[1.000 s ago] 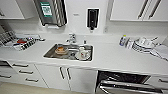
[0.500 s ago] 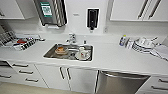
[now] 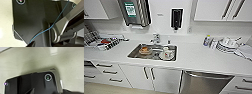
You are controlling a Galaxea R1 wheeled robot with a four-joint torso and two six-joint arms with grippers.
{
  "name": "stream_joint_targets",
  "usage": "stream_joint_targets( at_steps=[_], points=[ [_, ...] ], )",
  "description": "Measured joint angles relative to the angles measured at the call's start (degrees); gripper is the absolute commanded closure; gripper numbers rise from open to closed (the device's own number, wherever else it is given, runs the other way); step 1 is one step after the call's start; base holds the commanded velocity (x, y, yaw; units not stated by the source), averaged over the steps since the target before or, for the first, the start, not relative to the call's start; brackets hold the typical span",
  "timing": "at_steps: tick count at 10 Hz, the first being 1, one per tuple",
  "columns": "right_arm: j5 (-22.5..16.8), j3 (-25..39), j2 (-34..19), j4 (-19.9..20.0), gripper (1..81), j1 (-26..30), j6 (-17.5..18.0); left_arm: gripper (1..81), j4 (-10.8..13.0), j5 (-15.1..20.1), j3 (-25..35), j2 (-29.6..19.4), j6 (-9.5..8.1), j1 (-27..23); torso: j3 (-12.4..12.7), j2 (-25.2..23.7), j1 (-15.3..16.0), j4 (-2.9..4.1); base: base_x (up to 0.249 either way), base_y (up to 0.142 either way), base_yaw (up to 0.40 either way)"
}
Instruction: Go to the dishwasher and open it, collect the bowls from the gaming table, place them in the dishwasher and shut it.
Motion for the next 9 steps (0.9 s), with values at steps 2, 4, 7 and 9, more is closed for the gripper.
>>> stream_joint_targets(
  at_steps=[2, 4, 7, 9],
  points=[
    [0.1, -5.7, 5.3, -3.6, 1.0, -3.5, -0.1, 1.0, -0.7, 0.1, -0.5, 0.0, 0.00, -0.8, 0.0, 0.0, 0.0, 0.00, 0.000, 0.000, 0.000],
    [-0.1, -12.3, 10.5, -5.6, 1.0, -5.4, -0.1, 1.0, -0.7, 0.4, -0.5, 0.0, -0.22, -0.8, 0.0, 0.0, 0.0, 0.00, 0.000, 0.000, 0.000],
    [0.4, -16.8, 17.8, -6.8, 1.0, -8.5, 0.1, 1.0, -5.0, 3.7, -0.5, 0.4, -0.46, -0.8, 0.1, 0.0, 0.0, 0.00, 0.000, 0.000, 0.000],
    [-0.5, -17.7, 19.1, -5.3, 1.0, -10.6, 0.6, 1.0, -5.8, 4.4, -0.5, 1.0, -0.46, -0.9, 0.1, -0.1, 0.0, 0.00, 0.000, 0.000, 0.000]
  ],
)
